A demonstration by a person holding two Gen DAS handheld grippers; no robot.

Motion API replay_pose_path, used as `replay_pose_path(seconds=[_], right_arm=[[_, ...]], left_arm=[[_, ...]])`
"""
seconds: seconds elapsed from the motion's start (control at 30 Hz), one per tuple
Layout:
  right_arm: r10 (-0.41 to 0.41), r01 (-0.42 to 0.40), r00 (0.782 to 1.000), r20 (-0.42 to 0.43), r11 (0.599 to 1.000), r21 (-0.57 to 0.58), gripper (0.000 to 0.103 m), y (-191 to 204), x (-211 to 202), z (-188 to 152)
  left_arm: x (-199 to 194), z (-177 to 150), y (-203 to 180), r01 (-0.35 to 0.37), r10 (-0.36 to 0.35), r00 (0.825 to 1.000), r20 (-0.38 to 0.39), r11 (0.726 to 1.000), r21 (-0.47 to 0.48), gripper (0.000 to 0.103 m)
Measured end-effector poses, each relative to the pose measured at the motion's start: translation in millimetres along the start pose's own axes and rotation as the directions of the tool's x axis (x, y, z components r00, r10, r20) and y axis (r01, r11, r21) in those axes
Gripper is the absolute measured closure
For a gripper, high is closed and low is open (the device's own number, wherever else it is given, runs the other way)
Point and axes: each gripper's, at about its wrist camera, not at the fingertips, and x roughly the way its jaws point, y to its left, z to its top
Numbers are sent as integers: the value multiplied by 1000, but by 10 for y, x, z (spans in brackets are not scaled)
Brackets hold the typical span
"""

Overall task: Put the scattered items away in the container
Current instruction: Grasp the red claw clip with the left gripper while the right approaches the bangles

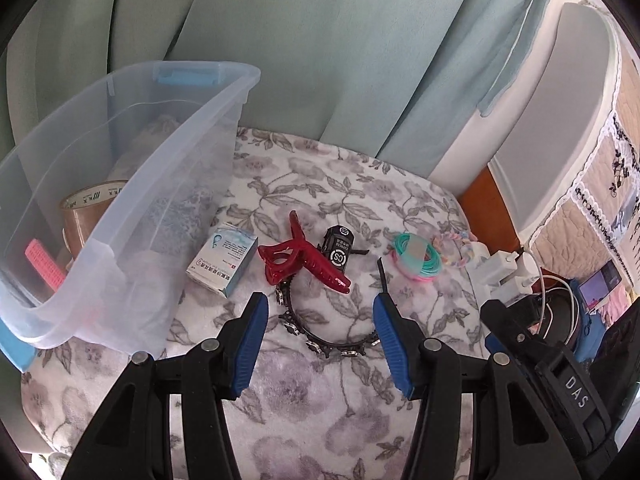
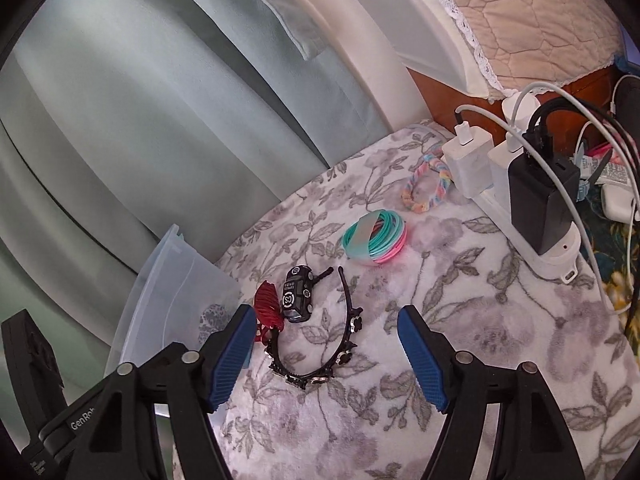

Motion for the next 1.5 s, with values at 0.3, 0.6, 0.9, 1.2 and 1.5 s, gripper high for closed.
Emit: replay_pose_path(seconds=[0.3, 0.6, 0.9, 1.2, 1.5], right_arm=[[19, -18, 997, 69, 1000, -15, 17, -29, 190, -17], [-102, 101, 995, -8, 991, -89, 16, -91, 527, -16], [-114, 108, 991, -75, 991, -77, 16, -189, 801, 16], [-131, 122, 987, -90, 988, -94, 16, -223, 1029, 85], [-159, 148, 984, -86, 982, -120, 16, -282, 1151, 215]], left_arm=[[366, -2, 87, -14, 16, 999, -36, 998, 55, 47], [732, 129, 76, -71, 76, 997, -30, 989, 131, 47], [971, 175, 144, -83, 92, 995, -49, 984, 155, 47], [1071, 251, 181, 14, -6, 995, -95, 996, 88, 42], [1221, 345, 282, 22, -23, 992, -126, 1000, -11, 36]])
